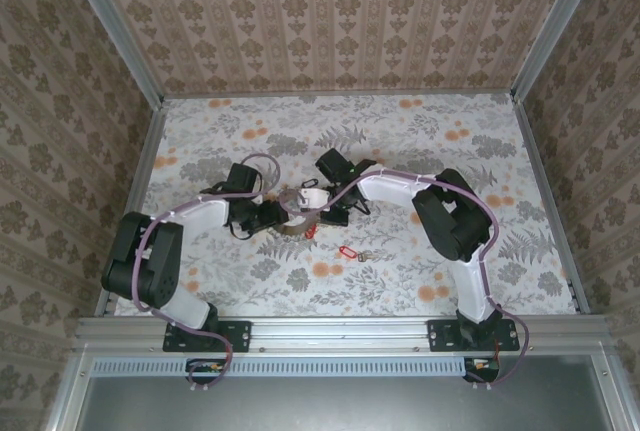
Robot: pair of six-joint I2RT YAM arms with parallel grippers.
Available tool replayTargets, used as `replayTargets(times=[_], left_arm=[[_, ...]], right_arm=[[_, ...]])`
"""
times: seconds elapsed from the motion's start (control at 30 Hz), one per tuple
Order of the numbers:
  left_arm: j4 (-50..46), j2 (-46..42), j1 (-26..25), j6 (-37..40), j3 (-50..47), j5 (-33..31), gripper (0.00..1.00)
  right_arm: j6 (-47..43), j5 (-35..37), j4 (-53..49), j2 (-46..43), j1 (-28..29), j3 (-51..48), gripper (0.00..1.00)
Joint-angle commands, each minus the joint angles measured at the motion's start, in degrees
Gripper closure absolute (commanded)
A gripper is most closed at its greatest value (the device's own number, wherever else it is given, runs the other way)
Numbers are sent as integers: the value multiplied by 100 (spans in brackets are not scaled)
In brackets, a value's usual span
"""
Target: Put the keys on the keyring
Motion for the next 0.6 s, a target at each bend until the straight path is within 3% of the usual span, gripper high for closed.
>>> replayTargets(times=[0.0, 0.33, 0.57], left_arm=[[0, -229, 65, -118, -189, 43, 43], [200, -576, 155, -133, -341, 143, 43], [243, -371, 155, -141, -315, 252, 43]], right_arm=[[159, -218, 216, -228, -48, -241, 95], [544, -697, 1012, -555, -155, -711, 100], [765, -839, 1375, -543, -155, -848, 91]])
